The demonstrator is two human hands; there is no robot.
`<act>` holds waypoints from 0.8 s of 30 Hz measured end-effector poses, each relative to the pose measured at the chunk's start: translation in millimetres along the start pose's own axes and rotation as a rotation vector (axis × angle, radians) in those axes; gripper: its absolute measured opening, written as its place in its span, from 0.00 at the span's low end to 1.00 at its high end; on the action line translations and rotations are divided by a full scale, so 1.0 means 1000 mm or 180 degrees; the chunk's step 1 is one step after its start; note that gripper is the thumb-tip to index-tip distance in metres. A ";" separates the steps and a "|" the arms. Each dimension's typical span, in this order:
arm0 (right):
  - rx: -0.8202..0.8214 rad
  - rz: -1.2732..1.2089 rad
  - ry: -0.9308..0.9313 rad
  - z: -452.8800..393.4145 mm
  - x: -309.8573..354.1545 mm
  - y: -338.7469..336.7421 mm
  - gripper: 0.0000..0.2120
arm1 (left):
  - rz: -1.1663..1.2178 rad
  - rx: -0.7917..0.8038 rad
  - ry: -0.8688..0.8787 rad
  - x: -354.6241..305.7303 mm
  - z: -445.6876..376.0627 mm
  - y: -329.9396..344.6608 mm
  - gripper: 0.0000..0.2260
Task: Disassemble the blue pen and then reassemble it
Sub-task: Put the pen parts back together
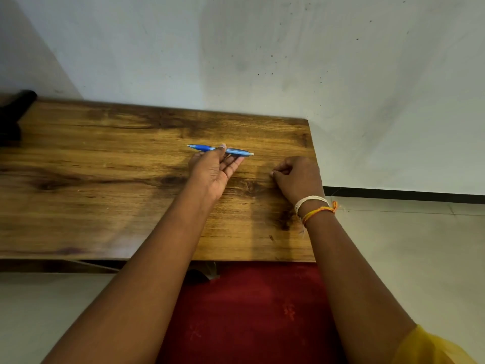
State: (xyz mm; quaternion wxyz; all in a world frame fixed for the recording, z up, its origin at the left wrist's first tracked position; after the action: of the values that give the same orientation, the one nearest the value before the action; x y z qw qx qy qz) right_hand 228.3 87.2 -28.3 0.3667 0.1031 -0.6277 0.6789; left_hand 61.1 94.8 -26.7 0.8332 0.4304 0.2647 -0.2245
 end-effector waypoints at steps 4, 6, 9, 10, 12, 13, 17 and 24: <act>-0.0141 -0.0131 0.0053 0.003 0.005 -0.001 0.02 | -0.0014 -0.0012 0.0020 -0.002 -0.001 -0.002 0.17; -0.0020 -0.0687 0.0201 0.003 0.009 -0.001 0.01 | -0.0034 -0.0028 0.0024 -0.002 -0.001 -0.004 0.17; 0.0424 -0.1649 0.0290 0.004 0.017 0.000 0.05 | -0.0048 -0.0038 0.0040 -0.003 -0.002 -0.005 0.16; 0.0507 -0.1809 0.0233 0.004 0.019 0.000 0.06 | -0.0049 -0.0038 0.0042 -0.004 -0.002 -0.005 0.16; 0.0634 -0.2014 0.0124 0.006 0.023 0.001 0.07 | -0.0064 -0.0033 0.0054 -0.004 -0.003 -0.006 0.16; 0.0690 -0.2109 0.0124 0.007 0.024 0.002 0.08 | -0.0069 -0.0032 0.0059 -0.004 -0.003 -0.006 0.16; 0.0892 -0.2351 0.0194 0.007 0.026 0.003 0.06 | -0.0066 -0.0039 0.0071 -0.005 -0.006 -0.008 0.16; 0.0901 -0.1784 -0.0312 0.011 0.029 0.009 0.08 | -0.0093 -0.0053 0.0150 -0.004 -0.008 -0.009 0.16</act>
State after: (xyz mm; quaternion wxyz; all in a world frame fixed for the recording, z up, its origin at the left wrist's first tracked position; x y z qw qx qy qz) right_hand 198.8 87.8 -15.7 0.4908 0.3547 -0.4911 0.6262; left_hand 50.2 97.5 -33.4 0.8269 0.4247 0.2924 -0.2243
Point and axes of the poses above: each hand's wrist, its own z-axis away from the middle knuckle, its own y-axis out of the palm, x = y × z, the point moved 1 cm from there along -z, towards the middle knuckle, and after that the axes turned 10 degrees about y, right-handed, at the moved point
